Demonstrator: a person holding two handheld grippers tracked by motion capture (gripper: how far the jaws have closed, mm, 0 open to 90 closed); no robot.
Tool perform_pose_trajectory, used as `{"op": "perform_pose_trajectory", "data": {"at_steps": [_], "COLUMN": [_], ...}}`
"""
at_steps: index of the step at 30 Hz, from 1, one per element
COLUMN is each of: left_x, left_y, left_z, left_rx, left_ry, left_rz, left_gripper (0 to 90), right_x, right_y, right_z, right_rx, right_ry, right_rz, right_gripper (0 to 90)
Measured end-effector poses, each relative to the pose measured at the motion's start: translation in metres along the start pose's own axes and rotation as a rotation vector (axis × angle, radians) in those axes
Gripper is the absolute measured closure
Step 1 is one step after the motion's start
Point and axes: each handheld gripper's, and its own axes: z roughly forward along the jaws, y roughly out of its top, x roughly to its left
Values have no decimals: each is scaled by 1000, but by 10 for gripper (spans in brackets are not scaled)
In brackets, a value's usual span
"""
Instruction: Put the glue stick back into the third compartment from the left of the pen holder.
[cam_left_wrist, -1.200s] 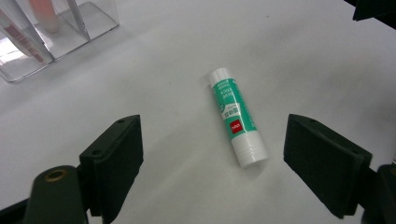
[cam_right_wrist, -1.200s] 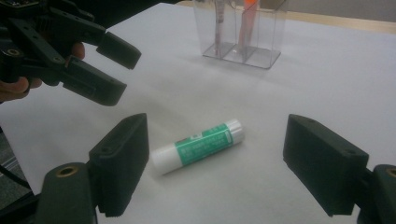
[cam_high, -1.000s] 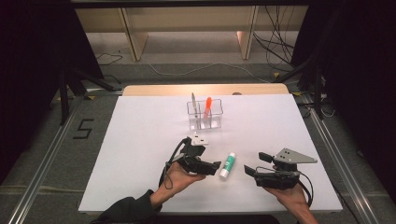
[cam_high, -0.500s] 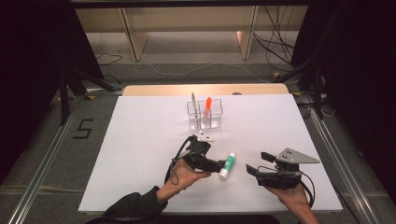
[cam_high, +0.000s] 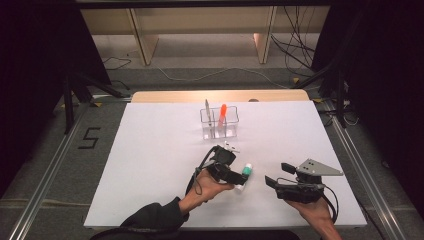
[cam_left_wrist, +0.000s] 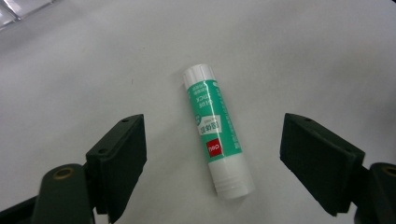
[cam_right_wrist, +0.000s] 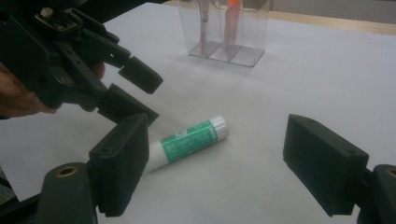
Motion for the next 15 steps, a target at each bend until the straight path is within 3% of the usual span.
{"op": "perform_pose_trajectory", "data": {"at_steps": [8,13,15], "left_x": [-5,-4,-3], "left_y": [3,1,0], "left_z": [23,29,32], "left_rx": [34,41,42], "left_ry": [17,10,28], "left_rz": [34,17,33], "left_gripper": [278,318,327], "right_x": [-1,0,0], "right_y": [0,0,0], "right_z": [0,-1,-1], "right_rx": [0,-2,-1], "right_ry": [0,1,2], "right_rz": [4,5,3], "right_gripper": [235,235,235]}}
